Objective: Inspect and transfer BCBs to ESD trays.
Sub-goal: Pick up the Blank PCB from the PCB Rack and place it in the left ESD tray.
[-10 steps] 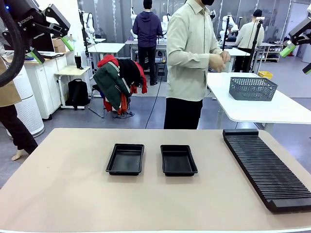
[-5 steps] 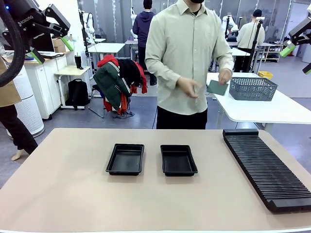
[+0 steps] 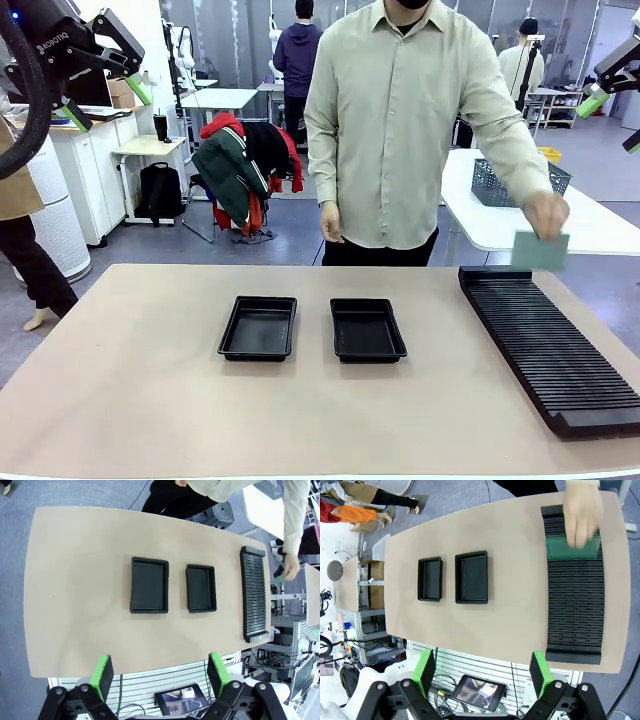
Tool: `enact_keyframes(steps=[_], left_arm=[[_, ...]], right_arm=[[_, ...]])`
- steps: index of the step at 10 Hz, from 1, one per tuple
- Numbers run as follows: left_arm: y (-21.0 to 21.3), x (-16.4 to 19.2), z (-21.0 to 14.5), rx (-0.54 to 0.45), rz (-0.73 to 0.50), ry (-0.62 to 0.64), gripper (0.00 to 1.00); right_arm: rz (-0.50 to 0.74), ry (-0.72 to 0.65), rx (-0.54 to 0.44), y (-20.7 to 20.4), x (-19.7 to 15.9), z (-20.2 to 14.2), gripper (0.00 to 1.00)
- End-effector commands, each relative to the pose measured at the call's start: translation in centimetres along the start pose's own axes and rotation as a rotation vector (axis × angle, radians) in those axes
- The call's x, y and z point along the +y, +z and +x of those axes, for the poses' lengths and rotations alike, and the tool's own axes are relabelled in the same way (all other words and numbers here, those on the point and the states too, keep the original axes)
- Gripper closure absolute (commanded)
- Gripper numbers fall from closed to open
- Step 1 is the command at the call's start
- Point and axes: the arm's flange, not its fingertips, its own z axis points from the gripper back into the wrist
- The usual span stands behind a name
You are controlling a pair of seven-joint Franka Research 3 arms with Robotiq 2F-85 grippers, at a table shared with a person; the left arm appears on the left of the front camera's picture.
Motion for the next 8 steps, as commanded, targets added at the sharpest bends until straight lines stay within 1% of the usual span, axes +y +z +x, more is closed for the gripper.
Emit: enact_keyframes(steps=[1,8], left_arm=[[0.0,-0.01,-0.02,0.0,-0.005,0.002,0.0],[0.0,-0.01,-0.02,0.0,-0.005,0.002,0.0]], right_arm=[[0.0,-0.001,0.0,-0.02,-0.02,0.0,0.0],[0.0,-0.001,0.0,-0.02,-0.02,0.0,0.0]])
